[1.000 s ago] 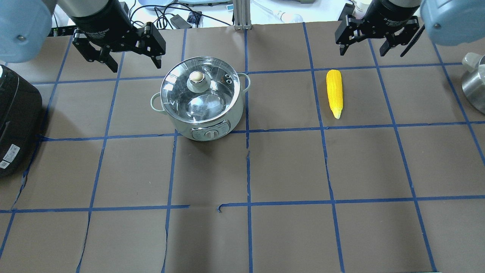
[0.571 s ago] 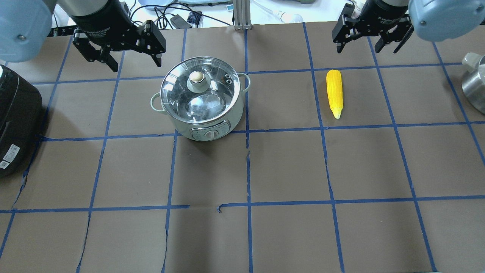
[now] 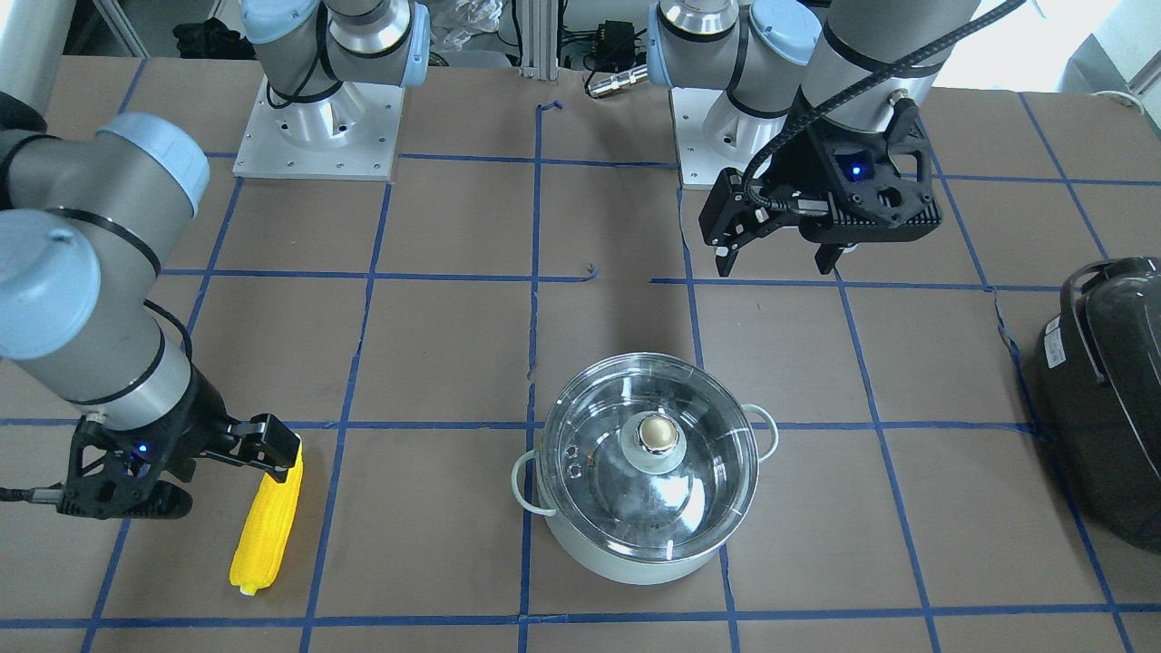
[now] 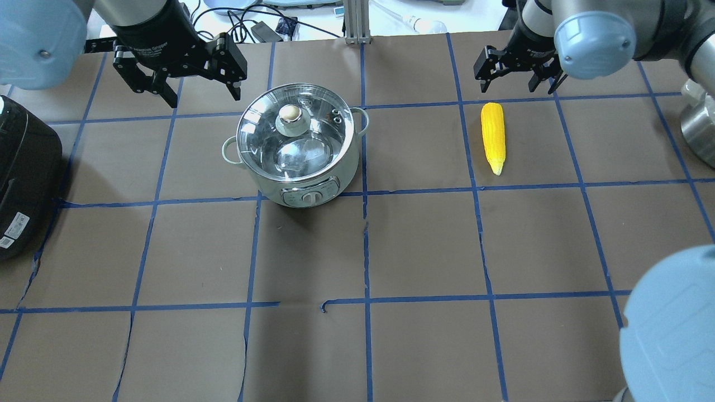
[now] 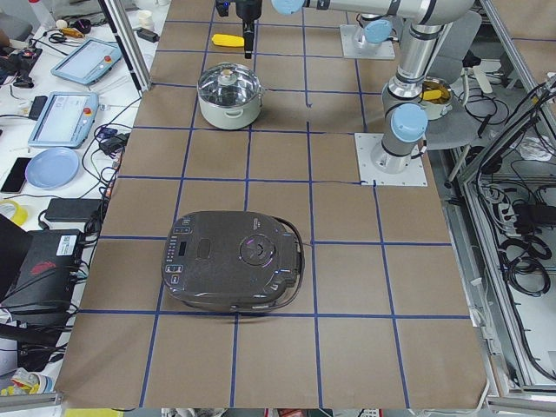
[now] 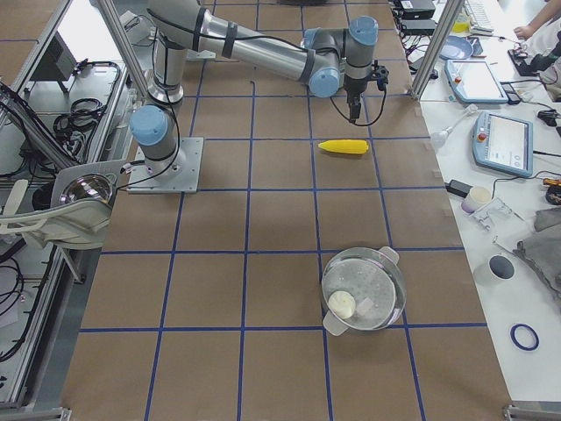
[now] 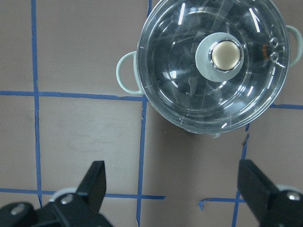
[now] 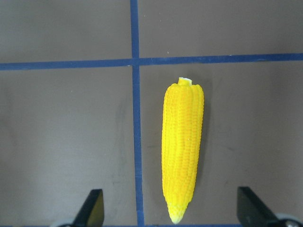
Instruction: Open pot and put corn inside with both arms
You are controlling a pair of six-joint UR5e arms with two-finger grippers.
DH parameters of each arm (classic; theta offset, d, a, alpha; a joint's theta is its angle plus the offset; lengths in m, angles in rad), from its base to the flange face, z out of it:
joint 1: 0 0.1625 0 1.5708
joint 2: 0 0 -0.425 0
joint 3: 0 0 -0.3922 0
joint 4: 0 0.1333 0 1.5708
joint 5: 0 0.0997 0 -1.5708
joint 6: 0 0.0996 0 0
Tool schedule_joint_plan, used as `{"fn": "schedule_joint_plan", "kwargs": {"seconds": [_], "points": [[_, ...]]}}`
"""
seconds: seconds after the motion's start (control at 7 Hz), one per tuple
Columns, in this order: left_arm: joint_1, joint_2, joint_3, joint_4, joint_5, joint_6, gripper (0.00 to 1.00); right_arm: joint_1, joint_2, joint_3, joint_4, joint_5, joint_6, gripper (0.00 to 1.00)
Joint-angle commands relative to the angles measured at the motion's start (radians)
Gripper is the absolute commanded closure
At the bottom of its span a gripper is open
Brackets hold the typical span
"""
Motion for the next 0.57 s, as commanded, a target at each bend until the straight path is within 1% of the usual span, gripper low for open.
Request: {"fn": "schedule_joint_plan", "kwargs": {"seconds": [0.0, 0.14, 0.29, 0.43], "points": [[0.002, -0.075, -0.011, 0.043, 0.000, 0.010, 0.00, -0.004, 0.091, 0.034, -0.119, -0.008, 0.000, 0.00], [-0.013, -0.132, -0.027, 0.149, -0.002, 0.001, 0.00, -0.004, 0.117, 0.038, -0.130, -0.005, 0.006, 0.00], [-0.045, -0.189, -0.022, 0.190, 0.010, 0.004, 0.00, -0.010, 0.134, 0.038, -0.132, -0.011, 0.000, 0.00], [-0.061, -0.245, -0.022, 0.272, 0.012, 0.000, 0.00, -0.027, 0.149, 0.040, -0.132, -0.008, 0.001, 0.00]]}}
